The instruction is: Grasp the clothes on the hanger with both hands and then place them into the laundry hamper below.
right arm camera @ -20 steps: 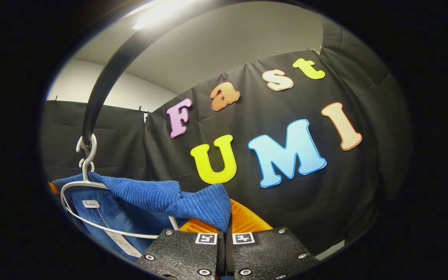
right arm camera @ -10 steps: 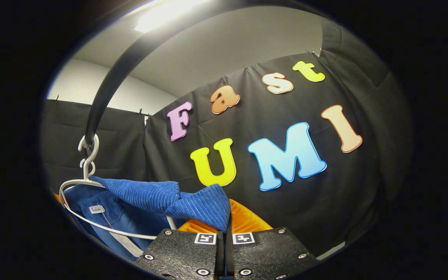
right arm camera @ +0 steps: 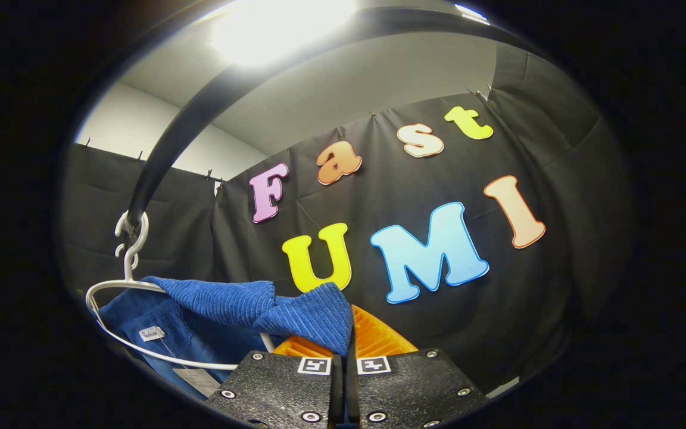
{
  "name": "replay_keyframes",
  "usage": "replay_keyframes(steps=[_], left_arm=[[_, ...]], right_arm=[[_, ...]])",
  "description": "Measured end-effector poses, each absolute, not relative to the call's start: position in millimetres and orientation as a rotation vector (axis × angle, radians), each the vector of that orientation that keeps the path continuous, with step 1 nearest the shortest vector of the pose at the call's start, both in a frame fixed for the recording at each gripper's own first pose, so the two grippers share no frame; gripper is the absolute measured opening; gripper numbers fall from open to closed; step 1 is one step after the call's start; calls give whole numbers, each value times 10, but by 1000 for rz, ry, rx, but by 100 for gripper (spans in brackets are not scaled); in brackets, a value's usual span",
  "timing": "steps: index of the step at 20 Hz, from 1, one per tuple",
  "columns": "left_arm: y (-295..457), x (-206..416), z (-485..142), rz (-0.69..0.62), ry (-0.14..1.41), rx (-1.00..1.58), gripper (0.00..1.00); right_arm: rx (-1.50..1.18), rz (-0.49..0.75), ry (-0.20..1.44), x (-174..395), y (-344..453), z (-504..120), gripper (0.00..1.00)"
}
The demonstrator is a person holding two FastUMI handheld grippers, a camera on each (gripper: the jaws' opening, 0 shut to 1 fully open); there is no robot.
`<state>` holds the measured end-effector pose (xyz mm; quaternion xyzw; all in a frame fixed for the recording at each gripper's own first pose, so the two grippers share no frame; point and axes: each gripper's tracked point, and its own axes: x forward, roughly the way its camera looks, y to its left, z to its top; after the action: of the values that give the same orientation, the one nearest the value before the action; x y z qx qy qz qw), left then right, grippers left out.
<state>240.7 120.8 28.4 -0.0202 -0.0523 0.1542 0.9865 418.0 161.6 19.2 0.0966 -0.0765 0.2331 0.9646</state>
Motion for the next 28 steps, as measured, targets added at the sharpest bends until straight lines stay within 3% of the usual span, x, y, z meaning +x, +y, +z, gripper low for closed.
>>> replay_keyframes(steps=[5,6,10,20,21,22,28], left_arm=[[1078,2371,12,326,-93,-132,1],[1025,2368,-39,329,-88,-136,5],[824,2462,-106,315,-82,-146,1],[427,2709,-186,213,-45,-225,1],[368,2790,-228,199,-35,-252,5],[311,2888,-234,187,-32,-267,1],[-114,3195,-74,99,-45,-204,1]], right_arm=[[161,462,-153,4126,1592,87,2],[163,455,-147,4106,1561,70,2],[172,408,-134,4115,1419,33,2],[108,327,-101,4047,1177,-211,2],[96,320,-98,4039,1174,-215,2],[86,316,-102,4036,1170,-208,2],[91,270,-130,4053,942,-7,2]])
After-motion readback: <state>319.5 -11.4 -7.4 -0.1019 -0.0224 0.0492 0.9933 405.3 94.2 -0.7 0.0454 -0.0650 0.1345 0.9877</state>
